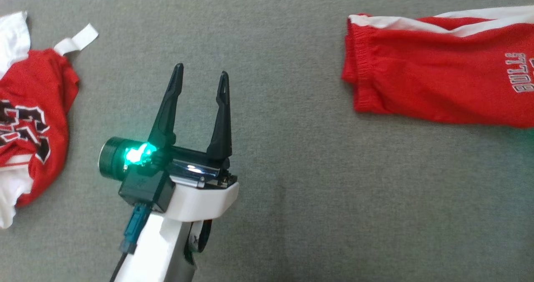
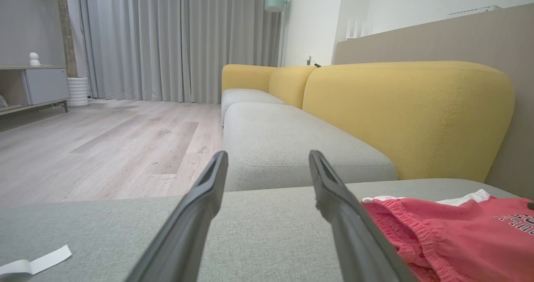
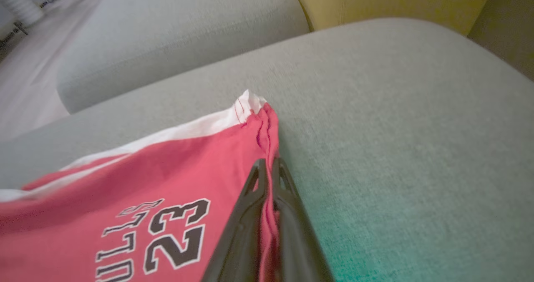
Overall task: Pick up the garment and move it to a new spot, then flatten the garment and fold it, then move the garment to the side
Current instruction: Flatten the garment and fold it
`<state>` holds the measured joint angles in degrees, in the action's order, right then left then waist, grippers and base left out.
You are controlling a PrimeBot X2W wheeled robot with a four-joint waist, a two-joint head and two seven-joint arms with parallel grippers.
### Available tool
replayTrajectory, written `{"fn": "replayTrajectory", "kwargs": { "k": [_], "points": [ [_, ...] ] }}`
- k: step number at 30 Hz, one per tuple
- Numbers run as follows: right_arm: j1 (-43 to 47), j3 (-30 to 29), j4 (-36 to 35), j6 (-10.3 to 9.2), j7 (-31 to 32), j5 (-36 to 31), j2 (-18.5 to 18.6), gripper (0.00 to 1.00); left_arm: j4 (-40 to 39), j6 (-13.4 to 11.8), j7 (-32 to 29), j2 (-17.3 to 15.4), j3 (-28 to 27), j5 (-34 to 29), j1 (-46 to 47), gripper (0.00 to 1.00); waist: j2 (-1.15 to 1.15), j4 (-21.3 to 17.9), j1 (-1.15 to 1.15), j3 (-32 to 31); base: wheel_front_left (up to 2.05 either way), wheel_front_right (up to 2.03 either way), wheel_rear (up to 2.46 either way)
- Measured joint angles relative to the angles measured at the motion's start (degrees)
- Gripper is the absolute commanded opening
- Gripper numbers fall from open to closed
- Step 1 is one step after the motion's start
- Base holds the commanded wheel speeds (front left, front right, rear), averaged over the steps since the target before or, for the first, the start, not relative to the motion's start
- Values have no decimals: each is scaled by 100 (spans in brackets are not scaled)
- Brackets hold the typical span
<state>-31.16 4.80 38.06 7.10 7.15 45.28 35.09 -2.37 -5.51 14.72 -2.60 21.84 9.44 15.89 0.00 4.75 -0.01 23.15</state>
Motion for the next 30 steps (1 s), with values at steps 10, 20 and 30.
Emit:
{"fn": "replayTrajectory", "kwargs": {
  "k": [10, 20, 30],
  "points": [
    [2, 371, -1989, 0, -164, 11, -330, 0, 113, 100, 0, -4, -25, 0, -302, 100, 0, -143, 0, -344, 0, 0, 0],
    [51, 2025, -3266, 0, 469, -535, -1165, 100, 162, 98, -1, -4, 33, 81, -338, 100, 0, 114, 1, -491, 0, 0, 0],
    [1152, 1124, -2940, 0, -1221, -1483, -1355, 100, 310, -58, -1, -8, -18, 127, -878, 100, 0, 297, 1, -1094, 0, 0, 0]
  ]
}}
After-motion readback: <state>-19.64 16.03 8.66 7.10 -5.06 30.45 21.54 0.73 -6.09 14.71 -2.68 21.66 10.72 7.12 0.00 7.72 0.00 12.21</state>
